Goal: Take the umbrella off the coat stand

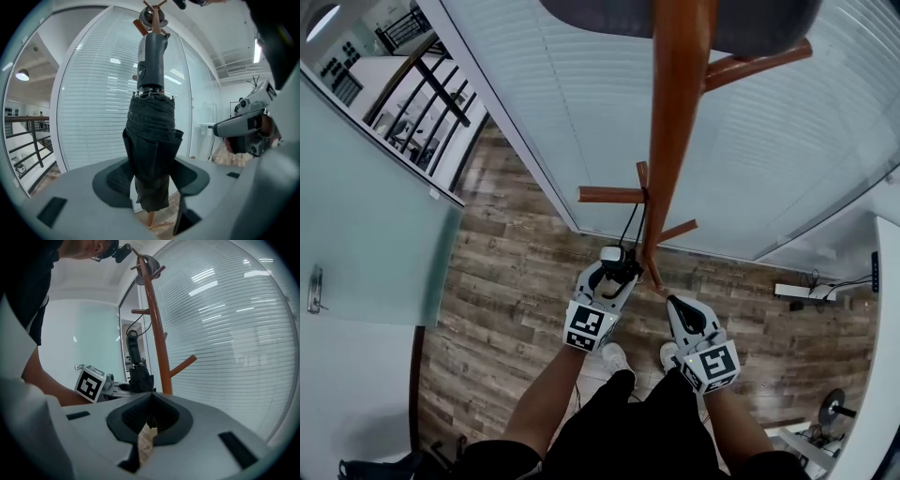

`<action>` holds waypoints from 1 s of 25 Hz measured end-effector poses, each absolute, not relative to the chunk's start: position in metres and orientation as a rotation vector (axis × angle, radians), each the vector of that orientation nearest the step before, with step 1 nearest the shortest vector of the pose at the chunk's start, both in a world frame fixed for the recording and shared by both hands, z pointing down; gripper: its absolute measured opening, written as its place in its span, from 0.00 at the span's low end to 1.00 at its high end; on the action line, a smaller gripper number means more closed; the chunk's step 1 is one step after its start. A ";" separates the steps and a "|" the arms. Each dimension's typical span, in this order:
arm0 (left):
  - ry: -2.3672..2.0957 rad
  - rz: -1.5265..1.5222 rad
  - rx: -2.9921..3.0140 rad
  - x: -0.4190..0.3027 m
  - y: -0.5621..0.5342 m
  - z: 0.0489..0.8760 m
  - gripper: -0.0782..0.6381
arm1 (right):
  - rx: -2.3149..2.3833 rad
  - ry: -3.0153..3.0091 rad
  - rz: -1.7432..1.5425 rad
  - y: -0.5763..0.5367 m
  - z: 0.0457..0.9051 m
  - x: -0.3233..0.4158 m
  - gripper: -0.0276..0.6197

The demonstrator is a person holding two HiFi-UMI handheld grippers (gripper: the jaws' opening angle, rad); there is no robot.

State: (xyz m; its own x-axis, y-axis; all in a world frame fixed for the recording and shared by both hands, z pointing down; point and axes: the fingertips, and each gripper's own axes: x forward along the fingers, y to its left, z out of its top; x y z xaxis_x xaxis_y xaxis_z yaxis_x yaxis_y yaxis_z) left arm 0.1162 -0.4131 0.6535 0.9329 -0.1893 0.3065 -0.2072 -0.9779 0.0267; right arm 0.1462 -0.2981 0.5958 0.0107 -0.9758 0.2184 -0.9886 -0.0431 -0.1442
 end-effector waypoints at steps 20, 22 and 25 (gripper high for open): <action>-0.358 0.160 3.158 0.113 -0.440 0.506 0.46 | 2.307 -2.145 0.193 -0.298 0.521 0.162 0.05; -0.377 0.142 3.152 0.109 -0.444 0.498 0.46 | 2.310 -2.151 0.173 -0.300 0.512 0.160 0.05; -0.415 0.128 3.145 0.101 -0.453 0.490 0.46 | 2.311 -2.163 0.149 -0.305 0.504 0.157 0.05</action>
State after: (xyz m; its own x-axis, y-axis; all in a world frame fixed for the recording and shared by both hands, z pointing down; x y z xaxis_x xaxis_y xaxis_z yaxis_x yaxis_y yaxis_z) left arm 0.1008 -0.4530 0.4900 0.9626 -0.2602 0.0757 -0.2575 -0.9653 -0.0433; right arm 0.1573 -0.3046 0.5038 0.0640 -0.9967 0.0498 -0.9941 -0.0680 -0.0846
